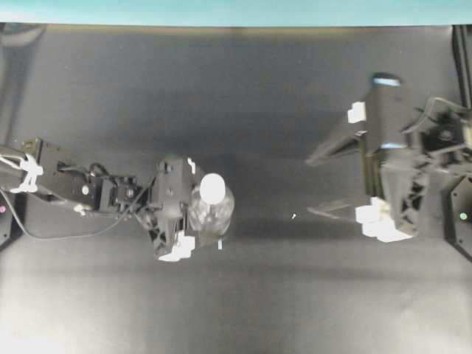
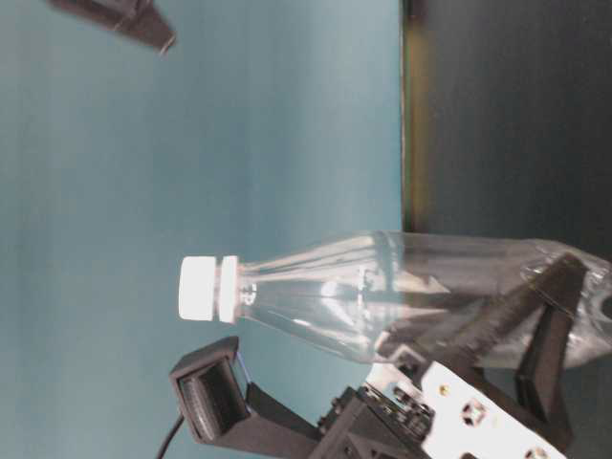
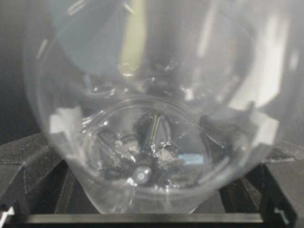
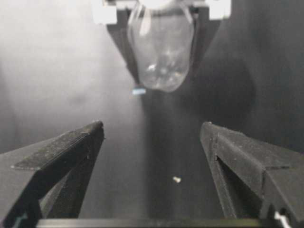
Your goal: Open the bottle cap by holding the bottle with the left arm and twisting the cap with the right arm.
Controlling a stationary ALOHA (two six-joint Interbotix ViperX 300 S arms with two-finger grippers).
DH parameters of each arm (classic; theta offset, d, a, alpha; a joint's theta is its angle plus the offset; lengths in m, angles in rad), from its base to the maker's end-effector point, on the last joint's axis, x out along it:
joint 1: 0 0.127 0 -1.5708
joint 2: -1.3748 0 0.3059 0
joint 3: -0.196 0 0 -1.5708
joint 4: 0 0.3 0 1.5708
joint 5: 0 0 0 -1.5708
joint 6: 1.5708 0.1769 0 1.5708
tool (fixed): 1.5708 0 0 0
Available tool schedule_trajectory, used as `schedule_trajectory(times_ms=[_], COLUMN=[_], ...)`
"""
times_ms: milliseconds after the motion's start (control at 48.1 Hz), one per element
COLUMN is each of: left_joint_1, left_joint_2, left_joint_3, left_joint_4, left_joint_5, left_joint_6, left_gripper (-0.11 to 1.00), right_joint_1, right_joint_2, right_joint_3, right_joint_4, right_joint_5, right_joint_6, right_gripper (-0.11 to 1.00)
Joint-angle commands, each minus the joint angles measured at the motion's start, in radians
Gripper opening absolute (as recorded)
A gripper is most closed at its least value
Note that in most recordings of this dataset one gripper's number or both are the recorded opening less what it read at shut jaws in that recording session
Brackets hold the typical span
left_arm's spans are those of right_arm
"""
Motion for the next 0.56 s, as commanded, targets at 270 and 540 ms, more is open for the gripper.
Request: schedule_trajectory(times_ms=[270, 540], left_joint_1=[0.008, 0.008], left_joint_2=[-0.015, -0.014], left_joint_3=[-0.029, -0.032], left_joint_4=[0.003, 0.003], left_joint_5=[-0.003, 0.0], left_joint_6=[0.002, -0.005], left_gripper=[1.0, 1.0], right_joint_1=[-0.006, -0.006], right_joint_2=[-0.16, -0.249], right_joint_3=[0.133, 0.224], right_joint_4=[-0.002, -0.002], right_joint_5=[-0.147, -0.225], right_joint_6=[0.029, 0.028], right_gripper=[0.8, 0.8])
